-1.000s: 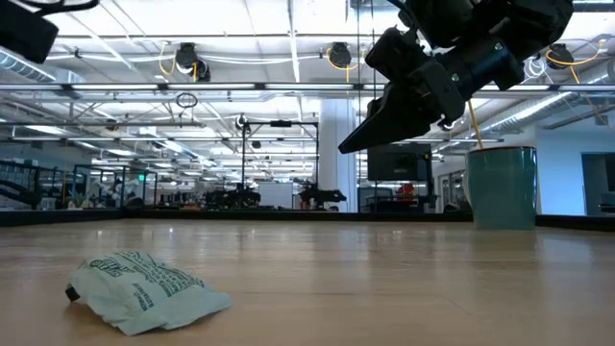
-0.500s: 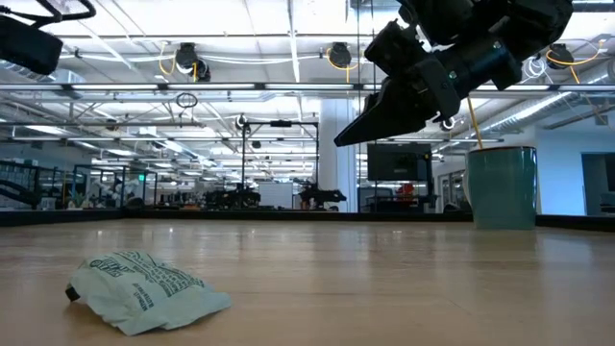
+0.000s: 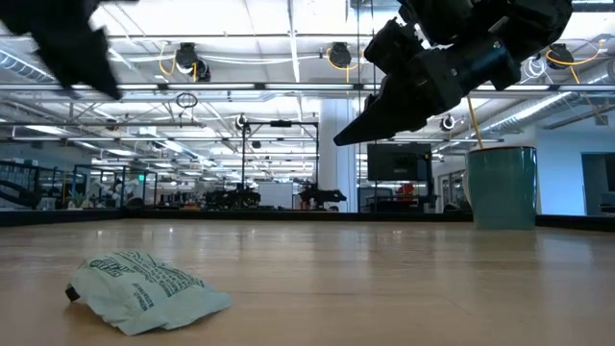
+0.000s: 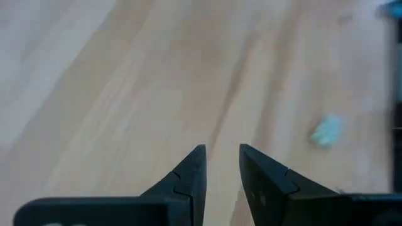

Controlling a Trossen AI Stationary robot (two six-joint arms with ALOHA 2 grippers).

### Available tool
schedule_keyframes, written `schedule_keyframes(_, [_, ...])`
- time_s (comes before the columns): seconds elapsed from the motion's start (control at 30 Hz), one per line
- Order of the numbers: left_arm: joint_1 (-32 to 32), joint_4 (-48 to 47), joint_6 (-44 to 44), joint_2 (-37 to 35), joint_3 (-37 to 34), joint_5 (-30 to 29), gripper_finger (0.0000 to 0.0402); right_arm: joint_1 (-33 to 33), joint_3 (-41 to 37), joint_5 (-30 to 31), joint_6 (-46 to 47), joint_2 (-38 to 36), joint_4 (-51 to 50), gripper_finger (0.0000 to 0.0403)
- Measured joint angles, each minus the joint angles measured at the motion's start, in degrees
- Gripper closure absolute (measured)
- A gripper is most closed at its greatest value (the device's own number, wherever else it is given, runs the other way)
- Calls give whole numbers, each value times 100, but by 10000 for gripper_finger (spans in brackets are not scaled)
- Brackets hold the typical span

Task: Pick and place Stevia / Truvia into bins
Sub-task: Put the stevia packet into the transparent container

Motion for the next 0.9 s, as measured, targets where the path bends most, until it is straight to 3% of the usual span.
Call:
schedule_keyframes(0.13, [161,1041,1655,0,2,38,302,182,0,-353,392,-30,-288,250])
schedule_keyframes(0.27, [270,1223,2542,0,2,49,302,690,189,-373,807,-281,-2192,250])
schedule_keyframes(0.37, [370,1188,2788,0,2,45,302,1131,616,-497,2079,-461,-4278,250])
schedule_keyframes(0.47, [484,1184,2924,0,2,46,302,1581,913,-1180,4039,-575,-5691,250])
schedule_keyframes(0.57, [587,1185,2976,0,1,44,302,2069,925,-1982,5993,-690,-6343,250])
schedule_keyframes(0.7, [682,1175,2992,0,-7,44,302,2801,814,-2493,7421,-691,-7043,250])
schedule_keyframes(0.83, [709,1173,2992,0,-7,44,302,3276,496,-3175,8153,-691,-7137,250])
schedule_keyframes(0.9, [707,1175,2989,0,-7,47,302,3397,294,-3225,8287,-693,-7117,250])
